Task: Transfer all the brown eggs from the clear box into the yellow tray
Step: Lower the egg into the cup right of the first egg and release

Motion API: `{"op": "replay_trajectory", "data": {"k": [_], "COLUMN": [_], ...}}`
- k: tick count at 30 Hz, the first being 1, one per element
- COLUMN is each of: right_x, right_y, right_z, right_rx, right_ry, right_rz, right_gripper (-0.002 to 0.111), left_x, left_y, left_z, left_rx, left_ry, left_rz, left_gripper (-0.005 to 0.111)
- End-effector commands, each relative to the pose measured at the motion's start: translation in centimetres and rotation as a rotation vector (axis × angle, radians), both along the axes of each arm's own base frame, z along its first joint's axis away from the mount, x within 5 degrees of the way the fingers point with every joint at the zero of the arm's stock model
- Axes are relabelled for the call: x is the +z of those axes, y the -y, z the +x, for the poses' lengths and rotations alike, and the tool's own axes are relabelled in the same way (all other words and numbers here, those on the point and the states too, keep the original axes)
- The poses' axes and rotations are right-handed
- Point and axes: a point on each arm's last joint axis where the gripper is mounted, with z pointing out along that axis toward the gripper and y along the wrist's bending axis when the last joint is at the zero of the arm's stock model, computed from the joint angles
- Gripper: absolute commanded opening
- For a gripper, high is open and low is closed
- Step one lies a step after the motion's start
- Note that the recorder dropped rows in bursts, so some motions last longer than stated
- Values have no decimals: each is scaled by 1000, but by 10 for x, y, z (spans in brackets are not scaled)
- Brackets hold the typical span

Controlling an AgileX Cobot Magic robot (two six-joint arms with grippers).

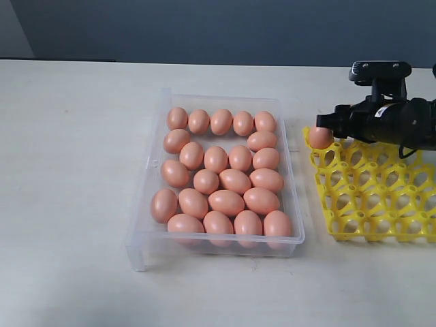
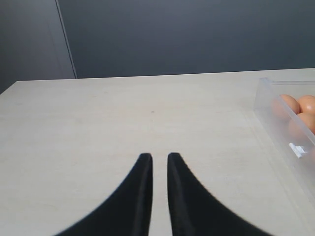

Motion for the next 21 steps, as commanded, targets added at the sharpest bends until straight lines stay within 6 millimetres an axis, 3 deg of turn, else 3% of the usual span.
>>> {"op": "replay_trajectory", "data": {"k": [1,12,18,21], "right_x": [0,-3,-6,-6], "right_y": [1,1,0,0], "right_z": [4,0,-2,-2], "right_rx": [4,8,11,12], "right_ry": [-21,-82,-118,-120], "right_rz": [-3,-1,-1,-1], "right_gripper": [-1,0,30,37], "left_x": [-2,-2,-2,-2], "left_y": [0,0,0,0], "left_z": [0,0,0,0], "left_rx": [0,0,0,0], "left_ry": [-7,-7,-7,-7], "left_rz": [-2,-2,-2,-2], "left_gripper": [12,12,12,12]}}
